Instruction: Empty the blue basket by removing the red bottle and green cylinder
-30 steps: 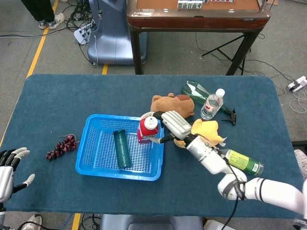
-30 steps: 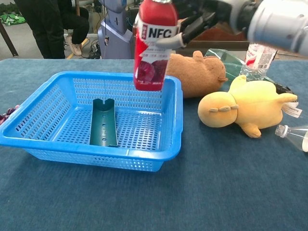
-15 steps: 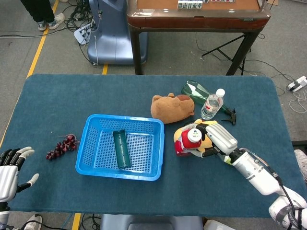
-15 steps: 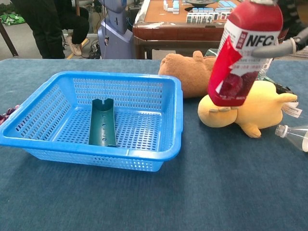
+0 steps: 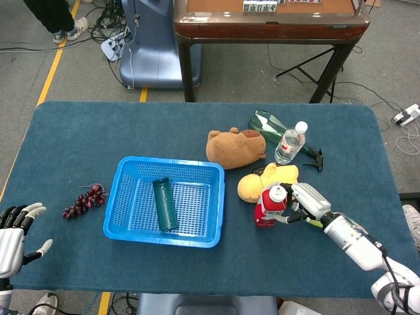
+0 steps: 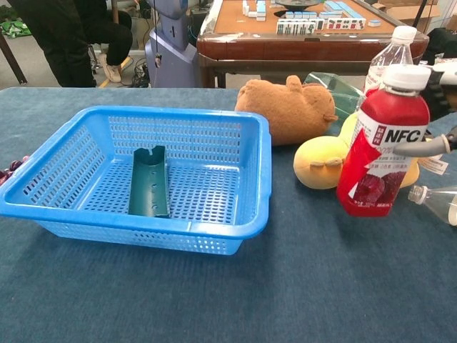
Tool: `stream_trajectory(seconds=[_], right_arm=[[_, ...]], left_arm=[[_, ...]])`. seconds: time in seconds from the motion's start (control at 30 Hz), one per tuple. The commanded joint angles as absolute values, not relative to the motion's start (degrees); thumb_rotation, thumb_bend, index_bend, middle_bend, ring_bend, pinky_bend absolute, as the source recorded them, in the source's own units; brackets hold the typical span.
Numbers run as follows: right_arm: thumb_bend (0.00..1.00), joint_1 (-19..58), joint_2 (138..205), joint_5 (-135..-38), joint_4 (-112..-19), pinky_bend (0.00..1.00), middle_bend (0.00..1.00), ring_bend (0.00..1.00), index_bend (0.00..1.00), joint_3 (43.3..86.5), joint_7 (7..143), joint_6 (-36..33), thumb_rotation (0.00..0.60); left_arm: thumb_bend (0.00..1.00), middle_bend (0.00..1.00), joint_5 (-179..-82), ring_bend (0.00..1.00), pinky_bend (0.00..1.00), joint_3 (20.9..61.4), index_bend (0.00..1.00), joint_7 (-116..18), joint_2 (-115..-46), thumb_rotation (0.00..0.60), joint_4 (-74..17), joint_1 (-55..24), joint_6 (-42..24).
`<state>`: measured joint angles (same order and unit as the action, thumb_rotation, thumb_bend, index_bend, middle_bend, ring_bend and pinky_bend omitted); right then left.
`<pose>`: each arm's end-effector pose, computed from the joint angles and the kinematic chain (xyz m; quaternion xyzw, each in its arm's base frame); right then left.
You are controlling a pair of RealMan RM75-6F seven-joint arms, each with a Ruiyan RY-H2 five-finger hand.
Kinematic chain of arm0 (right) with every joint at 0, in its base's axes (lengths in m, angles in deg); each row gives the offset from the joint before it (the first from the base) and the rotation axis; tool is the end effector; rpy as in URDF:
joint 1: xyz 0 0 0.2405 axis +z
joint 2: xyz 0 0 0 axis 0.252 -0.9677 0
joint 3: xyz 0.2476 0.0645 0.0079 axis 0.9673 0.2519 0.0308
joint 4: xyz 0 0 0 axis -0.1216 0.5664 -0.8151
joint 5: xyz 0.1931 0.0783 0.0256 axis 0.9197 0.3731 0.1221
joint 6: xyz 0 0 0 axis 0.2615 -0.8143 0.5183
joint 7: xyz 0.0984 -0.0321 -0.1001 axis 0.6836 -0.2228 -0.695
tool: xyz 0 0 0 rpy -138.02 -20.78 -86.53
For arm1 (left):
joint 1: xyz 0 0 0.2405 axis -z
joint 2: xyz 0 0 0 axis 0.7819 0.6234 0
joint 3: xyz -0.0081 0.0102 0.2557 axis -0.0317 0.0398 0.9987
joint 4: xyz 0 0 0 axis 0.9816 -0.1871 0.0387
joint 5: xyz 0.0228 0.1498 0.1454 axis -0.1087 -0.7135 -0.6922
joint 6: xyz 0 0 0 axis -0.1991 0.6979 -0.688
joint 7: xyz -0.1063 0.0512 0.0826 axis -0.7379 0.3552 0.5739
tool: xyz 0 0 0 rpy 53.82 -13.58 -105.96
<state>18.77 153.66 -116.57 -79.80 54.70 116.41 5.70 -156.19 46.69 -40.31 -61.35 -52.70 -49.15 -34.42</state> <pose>-0.2279 -0.2946 0.0844 0.6518 -0.5745 0.4346 0.2370 -0.2968 0.1655 0.1609 -0.5900 -0.3533 -0.3766 0.6207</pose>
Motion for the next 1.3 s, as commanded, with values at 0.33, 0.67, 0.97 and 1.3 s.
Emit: stream_trajectory(seconds=[0.33, 0.67, 0.97, 1.3], right_arm=[[0.20, 19.8, 155.2, -119.5, -75.4, 0.33, 0.24, 0.24, 0.22, 51.5, 120.0, 5.9, 0.600], [0.20, 17.5, 149.6, -120.1, -79.2, 0.28, 0.17, 0.18, 0.12, 51.6, 118.7, -0.9, 0.600], [0.20, 12.5, 141.0, -117.7, -85.1, 0.28, 0.16, 0.18, 0.12, 53.1, 114.5, -9.3, 0.600], [0.20, 8.9, 138.4, -116.1, -87.4, 0.28, 0.17, 0.18, 0.12, 52.7, 113.2, -10.9, 0.600]], left_arm=[[0.22, 0.24, -156.2, 0.17, 0.12, 46.6, 0.31, -40.4, -61.6, 0.600, -52.2, -48.7, -33.8], [0.22, 0.24, -156.8, 0.17, 0.12, 45.6, 0.31, -40.9, -60.9, 0.600, -52.4, -47.5, -33.5], [0.22, 0.24, -159.3, 0.17, 0.12, 44.4, 0.31, -45.3, -57.7, 0.600, -52.9, -43.5, -29.9], [0.22, 0.24, -166.3, 0.17, 0.12, 42.4, 0.32, -54.0, -57.2, 0.600, -50.2, -35.1, -25.6]])
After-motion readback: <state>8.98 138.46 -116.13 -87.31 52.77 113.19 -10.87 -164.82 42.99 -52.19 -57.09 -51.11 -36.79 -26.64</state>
